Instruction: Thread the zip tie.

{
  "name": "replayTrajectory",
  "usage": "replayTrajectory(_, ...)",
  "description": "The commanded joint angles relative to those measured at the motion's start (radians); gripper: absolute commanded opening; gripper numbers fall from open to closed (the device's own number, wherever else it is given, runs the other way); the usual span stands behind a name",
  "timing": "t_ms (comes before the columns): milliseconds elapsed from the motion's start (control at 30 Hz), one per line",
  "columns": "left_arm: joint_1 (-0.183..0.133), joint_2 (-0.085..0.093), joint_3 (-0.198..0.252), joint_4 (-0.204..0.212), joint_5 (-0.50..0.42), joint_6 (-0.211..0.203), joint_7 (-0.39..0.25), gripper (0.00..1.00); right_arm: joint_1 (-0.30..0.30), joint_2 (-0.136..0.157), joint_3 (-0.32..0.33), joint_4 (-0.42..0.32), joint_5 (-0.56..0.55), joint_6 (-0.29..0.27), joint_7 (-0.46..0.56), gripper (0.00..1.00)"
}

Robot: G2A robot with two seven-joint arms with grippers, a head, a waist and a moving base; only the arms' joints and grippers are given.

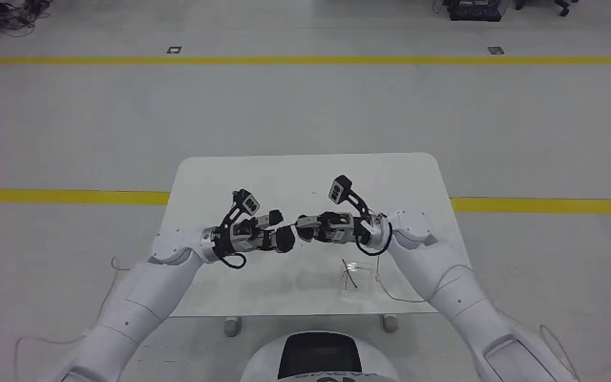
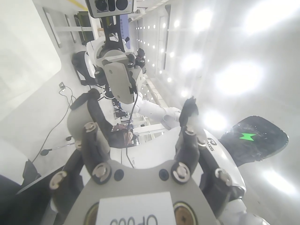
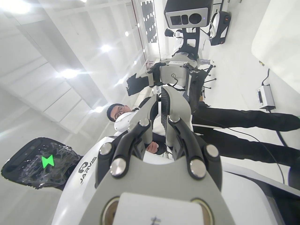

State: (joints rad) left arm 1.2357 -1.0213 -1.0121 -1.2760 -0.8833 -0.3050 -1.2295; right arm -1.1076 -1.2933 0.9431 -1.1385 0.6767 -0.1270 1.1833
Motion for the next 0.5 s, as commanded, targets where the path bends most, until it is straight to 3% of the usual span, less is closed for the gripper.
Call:
replayTrajectory(0, 0.001, 0.000, -0.001, 0.000, 0.004, 0.002, 0.001, 0.48, 0.000, 0.002, 0.000, -0.004, -0.018, 0.003, -0.007, 0.00)
replayTrajectory(467, 0.014, 0.003, -0.011, -0.007, 0.030, 0.017, 0.023, 0.41, -0.014, 0.015, 0.010, -0.052, -0.101, 0.014, -0.038, 0.00)
